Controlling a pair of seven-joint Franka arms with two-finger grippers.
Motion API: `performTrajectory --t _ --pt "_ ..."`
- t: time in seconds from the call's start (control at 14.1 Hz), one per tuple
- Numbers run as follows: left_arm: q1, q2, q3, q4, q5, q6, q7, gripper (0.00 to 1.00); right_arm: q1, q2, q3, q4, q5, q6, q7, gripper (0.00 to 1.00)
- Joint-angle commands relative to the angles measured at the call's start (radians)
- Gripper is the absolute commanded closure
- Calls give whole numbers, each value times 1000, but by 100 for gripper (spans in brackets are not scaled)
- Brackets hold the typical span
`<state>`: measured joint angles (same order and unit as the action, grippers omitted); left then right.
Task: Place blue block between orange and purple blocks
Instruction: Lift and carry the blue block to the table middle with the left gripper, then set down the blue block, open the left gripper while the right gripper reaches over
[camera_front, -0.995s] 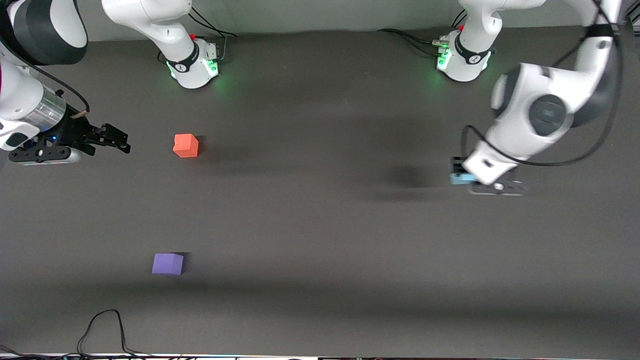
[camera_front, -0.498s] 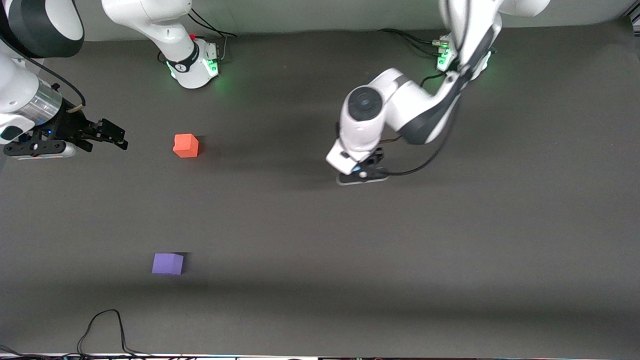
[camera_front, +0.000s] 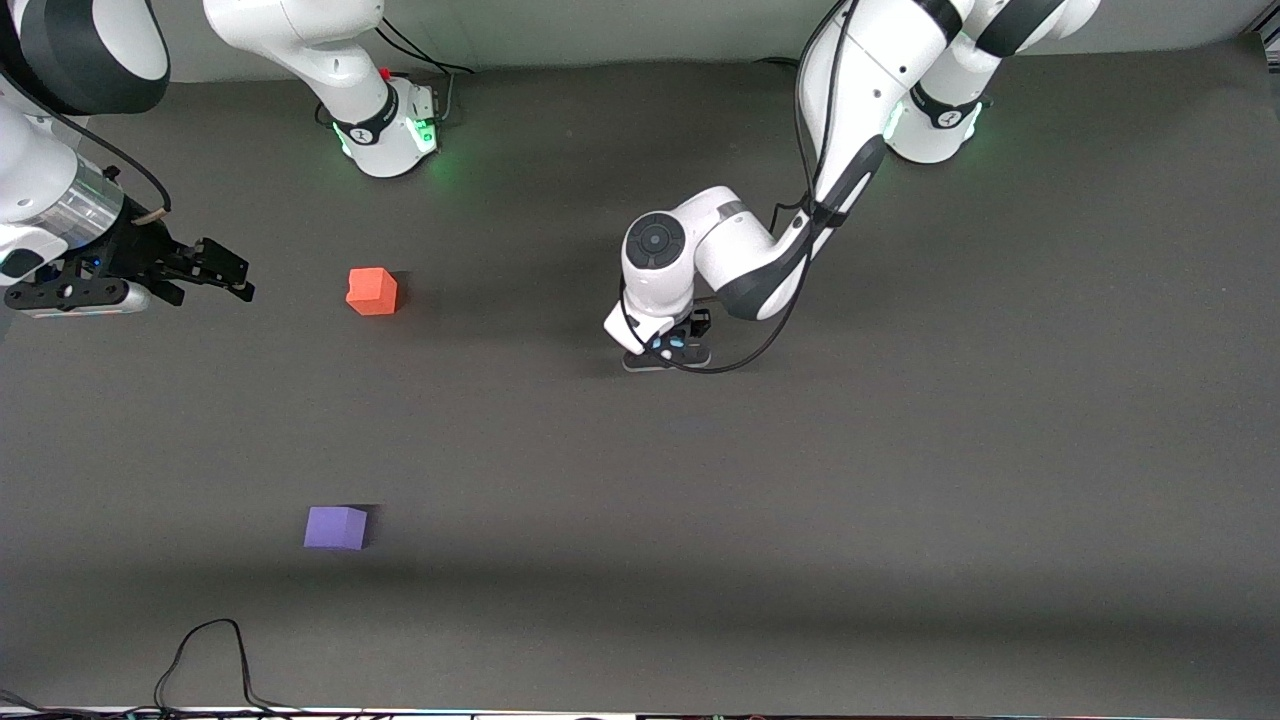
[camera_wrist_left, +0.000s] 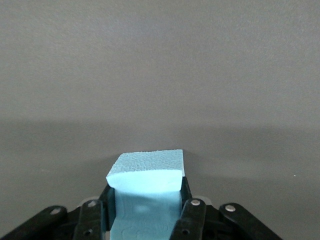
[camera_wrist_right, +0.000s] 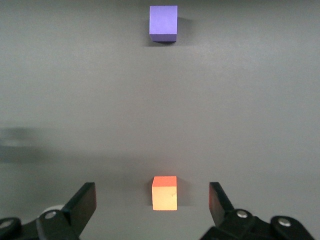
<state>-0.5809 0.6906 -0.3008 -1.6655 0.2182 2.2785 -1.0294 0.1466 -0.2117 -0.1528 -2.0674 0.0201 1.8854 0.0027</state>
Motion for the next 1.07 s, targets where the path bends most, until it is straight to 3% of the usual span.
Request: performTrajectory --t 0.0,0.07,0.43,0.71,0.85,1.0 --pt "-14 -2 15 27 18 -14 -11 15 21 -23 -7 -20 1 17 -18 0" --pt "-10 -11 15 35 20 -28 0 0 21 -25 -7 -20 1 17 -18 0" --pt "41 -126 12 153 -2 -290 57 0 21 -21 -5 -20 0 15 -21 0" --pt "211 -313 14 159 -149 -485 280 0 27 -23 1 -23 3 20 -7 0" --pt "338 -393 12 161 -177 -595 420 0 133 11 4 -22 15 68 64 0" --pt "451 -466 14 161 -177 -686 552 0 331 81 2 -10 23 159 312 0"
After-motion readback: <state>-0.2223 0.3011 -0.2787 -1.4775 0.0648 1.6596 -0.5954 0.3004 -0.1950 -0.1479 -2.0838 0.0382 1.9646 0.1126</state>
